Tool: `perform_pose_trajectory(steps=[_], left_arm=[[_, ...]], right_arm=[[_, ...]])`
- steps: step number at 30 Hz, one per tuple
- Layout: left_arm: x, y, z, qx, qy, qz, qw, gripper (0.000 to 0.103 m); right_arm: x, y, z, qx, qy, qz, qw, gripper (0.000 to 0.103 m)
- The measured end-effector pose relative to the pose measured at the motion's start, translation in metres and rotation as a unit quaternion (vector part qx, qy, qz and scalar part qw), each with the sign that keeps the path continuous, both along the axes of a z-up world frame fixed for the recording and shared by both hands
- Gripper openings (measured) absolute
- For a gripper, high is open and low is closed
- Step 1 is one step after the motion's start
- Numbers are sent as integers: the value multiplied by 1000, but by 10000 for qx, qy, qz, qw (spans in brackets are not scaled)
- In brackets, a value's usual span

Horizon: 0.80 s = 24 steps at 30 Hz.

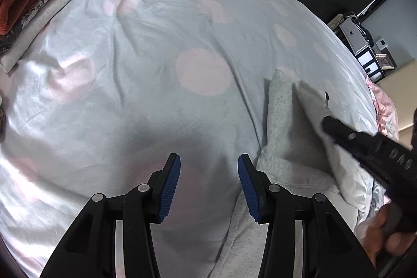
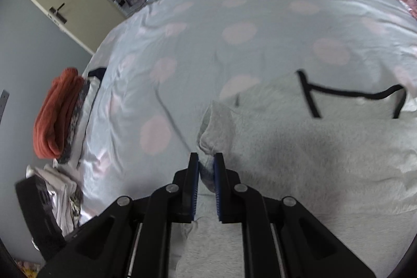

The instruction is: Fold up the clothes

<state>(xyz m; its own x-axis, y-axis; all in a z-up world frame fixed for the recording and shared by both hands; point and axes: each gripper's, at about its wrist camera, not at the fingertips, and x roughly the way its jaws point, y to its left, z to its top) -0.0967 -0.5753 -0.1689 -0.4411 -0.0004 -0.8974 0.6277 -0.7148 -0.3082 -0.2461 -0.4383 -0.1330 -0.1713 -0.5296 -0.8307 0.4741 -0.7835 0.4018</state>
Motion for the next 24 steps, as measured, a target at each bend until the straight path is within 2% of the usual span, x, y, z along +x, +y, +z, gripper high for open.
perform_pose_trajectory(steps=[2, 5, 10, 13, 18, 21, 24], left_arm=[[-2, 0, -3, 15, -41, -9, 10000, 48], [-5, 2, -5, 74, -34, -27, 10000, 48], [-10, 10, 3, 94, 201, -182, 9996, 48], [-16, 19, 5, 30, 204, -317, 9993, 48], [-28, 34, -4, -123, -39, -459, 9989, 48], [-29, 39, -13, -113, -203, -458, 9987, 48], [-31, 45, -20, -201, -400, -497, 9978, 48]], right_arm=[[3, -6, -13, 45, -187, 129, 9997, 14], [7, -2, -15, -3, -295, 322, 9990, 18], [3, 42, 12, -239, -241, 386, 9987, 25], [-4, 95, 29, -151, 42, 35, 9999, 25], [-28, 221, 34, 261, 304, -1069, 9935, 25], [-39, 289, 19, 559, 257, -1695, 9836, 25], [-46, 333, -8, 649, -61, -2009, 9774, 25]])
